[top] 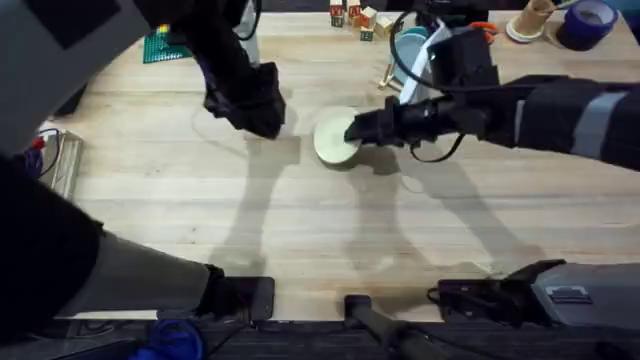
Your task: Pick up the plates from the table one by one and place each into a slot on the dish rack.
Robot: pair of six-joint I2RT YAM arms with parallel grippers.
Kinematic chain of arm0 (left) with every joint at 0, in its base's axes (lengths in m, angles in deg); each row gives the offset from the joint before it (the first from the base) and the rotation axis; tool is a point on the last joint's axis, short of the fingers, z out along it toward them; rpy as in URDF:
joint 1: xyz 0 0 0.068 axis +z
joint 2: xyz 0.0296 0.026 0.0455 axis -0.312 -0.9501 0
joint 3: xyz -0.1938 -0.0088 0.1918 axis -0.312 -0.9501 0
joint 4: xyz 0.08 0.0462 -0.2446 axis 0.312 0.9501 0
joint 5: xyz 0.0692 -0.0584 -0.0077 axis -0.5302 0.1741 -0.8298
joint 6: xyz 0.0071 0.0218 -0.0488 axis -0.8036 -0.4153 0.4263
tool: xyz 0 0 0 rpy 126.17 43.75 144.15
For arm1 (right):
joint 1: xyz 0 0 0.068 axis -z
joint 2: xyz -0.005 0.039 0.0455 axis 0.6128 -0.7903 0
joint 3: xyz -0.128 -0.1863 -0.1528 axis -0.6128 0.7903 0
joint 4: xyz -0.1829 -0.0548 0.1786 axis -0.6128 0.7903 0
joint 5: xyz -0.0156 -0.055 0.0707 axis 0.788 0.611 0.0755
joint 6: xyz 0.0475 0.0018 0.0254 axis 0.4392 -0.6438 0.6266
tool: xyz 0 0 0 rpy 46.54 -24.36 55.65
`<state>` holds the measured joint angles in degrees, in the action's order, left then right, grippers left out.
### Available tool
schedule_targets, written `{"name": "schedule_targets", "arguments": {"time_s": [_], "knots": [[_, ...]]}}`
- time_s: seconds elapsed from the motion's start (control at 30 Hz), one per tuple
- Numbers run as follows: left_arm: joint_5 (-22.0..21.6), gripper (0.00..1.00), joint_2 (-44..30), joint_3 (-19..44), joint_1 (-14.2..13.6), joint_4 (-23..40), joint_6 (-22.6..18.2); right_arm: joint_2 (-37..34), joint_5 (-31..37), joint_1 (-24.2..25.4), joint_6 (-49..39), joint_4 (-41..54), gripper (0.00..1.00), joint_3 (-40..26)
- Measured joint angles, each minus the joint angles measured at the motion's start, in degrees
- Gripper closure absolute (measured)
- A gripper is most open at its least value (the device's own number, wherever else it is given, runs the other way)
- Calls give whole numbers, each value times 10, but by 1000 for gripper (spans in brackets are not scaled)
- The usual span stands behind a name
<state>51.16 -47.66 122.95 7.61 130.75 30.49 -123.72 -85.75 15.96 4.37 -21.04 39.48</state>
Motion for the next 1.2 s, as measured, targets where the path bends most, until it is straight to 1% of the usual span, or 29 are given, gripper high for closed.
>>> {"name": "schedule_targets", "arguments": {"time_s": [0.13,0.3,0.43,0.53,0.57,0.6,0.63,0.67,0.7,0.73,0.8,0.83,0.87,0.9,0.97,1.03,1.2], "knots": [[-54,960,22,19,0,28,24,18,0,0,-28,15,970,-35],[-105,960,57,44,0,49,47,26,21,0,-82,102,970,-100],[-127,960,86,48,0,49,56,26,55,0,-139,178,970,-152],[-136,953,96,50,0,49,60,26,78,0,-182,207,970,-188],[-138,931,96,50,0,49,60,26,84,0,-200,214,970,-200],[-138,895,96,50,0,49,61,26,89,0,-216,216,970,-209],[-138,826,96,50,0,49,62,26,94,0,-236,217,970,-219],[-139,700,96,50,0,49,62,26,96,0,-252,217,970,-225],[-139,598,96,50,0,49,64,26,99,0,-270,217,970,-231],[-139,529,96,50,0,49,65,26,101,0,-289,217,970,-236],[-140,478,96,50,0,49,66,26,105,0,-321,217,970,-242],[-140,433,96,50,0,49,65,26,107,0,-337,217,970,-244],[-140,356,96,50,0,49,65,26,108,0,-348,217,970,-244],[-141,223,96,50,0,49,66,26,109,0,-360,217,971,-244],[-141,109,96,50,0,49,68,26,112,0,-383,217,971,-245],[-142,22,96,50,0,49,68,26,114,1,-404,217,971,-245],[-142,7,96,50,0,49,68,26,131,11,-442,212,971,-245]]}}
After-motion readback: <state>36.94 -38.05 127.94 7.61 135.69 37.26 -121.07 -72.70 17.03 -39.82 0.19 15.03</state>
